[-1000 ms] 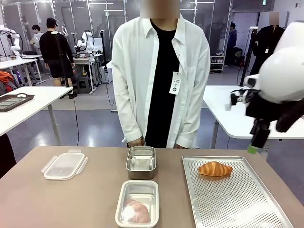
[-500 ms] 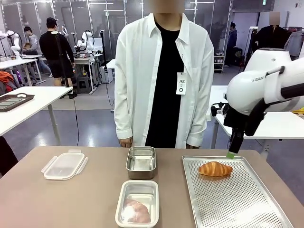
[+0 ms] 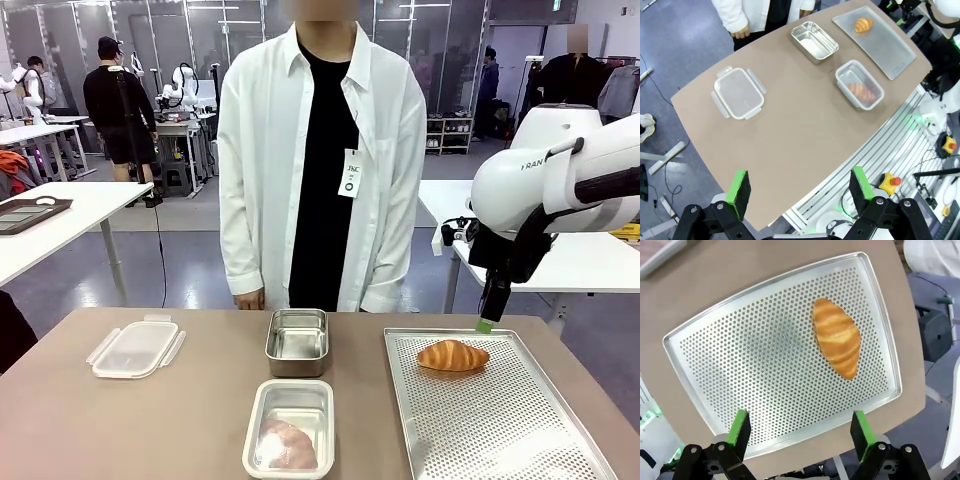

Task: Place the bread into the airtight container.
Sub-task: Pick up a Butter Roll and place it into an empty Airtight Container.

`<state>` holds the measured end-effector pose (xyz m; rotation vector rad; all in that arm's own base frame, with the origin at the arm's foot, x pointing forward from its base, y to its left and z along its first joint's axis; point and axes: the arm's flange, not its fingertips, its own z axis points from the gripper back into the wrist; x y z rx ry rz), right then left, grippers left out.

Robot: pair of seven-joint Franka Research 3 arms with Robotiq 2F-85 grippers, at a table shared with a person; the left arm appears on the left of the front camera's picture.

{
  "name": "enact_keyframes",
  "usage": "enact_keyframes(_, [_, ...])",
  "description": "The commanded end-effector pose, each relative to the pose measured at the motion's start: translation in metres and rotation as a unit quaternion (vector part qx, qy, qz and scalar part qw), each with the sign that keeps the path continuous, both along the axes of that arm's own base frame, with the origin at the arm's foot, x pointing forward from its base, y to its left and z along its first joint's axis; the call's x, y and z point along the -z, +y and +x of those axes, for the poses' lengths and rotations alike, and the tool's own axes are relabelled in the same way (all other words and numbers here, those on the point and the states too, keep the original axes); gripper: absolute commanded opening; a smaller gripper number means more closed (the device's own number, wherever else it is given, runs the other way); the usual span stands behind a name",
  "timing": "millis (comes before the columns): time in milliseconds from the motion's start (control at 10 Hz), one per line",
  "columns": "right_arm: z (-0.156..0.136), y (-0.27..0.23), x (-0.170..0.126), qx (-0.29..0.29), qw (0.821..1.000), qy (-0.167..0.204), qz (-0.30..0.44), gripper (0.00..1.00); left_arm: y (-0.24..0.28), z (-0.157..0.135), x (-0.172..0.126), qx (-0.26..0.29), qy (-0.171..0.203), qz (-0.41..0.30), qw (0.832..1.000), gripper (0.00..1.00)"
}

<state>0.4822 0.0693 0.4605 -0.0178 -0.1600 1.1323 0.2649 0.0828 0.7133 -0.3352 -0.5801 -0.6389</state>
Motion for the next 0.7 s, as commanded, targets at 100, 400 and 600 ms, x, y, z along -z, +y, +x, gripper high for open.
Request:
enact_keyframes(100, [0.0,0.0,0.0,0.0,1.0,0.0,0.0,1.0,0.001,0.0,-0.002,0.009,-0.002,0.001,1.0,1.0])
enact_keyframes(400, [0.041,0.012,0.031,-0.128,0.991,0.036,-0.001,1.0,0.001,0.0,-0.002,0.009,-0.002,0.001,1.0,1.0])
enact_keyframes(600, [0.064,0.015,0.048,-0.158,0.987,0.04,-0.002,1.0,0.001,0.0,-0.002,0.009,-0.002,0.001,1.0,1.0])
